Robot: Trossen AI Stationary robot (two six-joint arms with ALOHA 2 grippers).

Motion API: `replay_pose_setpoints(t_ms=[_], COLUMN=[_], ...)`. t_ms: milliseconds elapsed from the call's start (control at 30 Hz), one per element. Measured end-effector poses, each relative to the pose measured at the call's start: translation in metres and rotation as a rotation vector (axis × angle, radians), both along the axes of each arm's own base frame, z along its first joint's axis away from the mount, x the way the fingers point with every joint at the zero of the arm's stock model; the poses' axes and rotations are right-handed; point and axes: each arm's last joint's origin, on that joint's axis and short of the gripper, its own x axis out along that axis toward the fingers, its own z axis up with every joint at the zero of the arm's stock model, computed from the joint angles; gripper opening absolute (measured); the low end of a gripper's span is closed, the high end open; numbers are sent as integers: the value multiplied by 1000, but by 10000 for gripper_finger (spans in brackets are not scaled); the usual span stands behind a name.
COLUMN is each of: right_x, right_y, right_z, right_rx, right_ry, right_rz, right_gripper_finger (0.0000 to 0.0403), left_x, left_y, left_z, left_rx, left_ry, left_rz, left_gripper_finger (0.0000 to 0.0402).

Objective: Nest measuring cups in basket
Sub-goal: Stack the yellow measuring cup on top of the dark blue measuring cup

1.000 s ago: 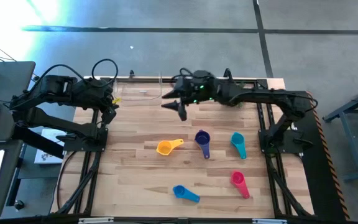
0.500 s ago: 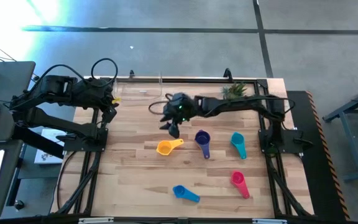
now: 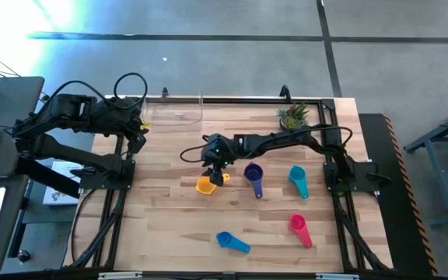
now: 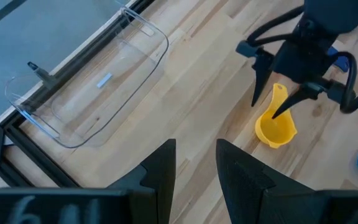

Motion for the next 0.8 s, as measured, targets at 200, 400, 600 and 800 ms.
replay_pose_setpoints(t_ms=[200, 400, 600, 800], right_x=[0, 0, -1, 0], right_y=[0, 0, 5, 11], right_z=[-1, -17, -24, -24], right_rx=[-7, -6, 7, 7], right_ry=[1, 56, 104, 101], right_rz=[6, 8, 13, 26], right_gripper_finger=[185, 185, 185, 185], left_x=[0, 0, 0, 0], left_y=[0, 0, 0, 0], left_z=[0, 0, 0, 0], left_rx=[0, 9, 11, 16], left_ry=[0, 0, 1, 2], left_rz=[0, 7, 8, 11], left_gripper_finger=[104, 104, 104, 104])
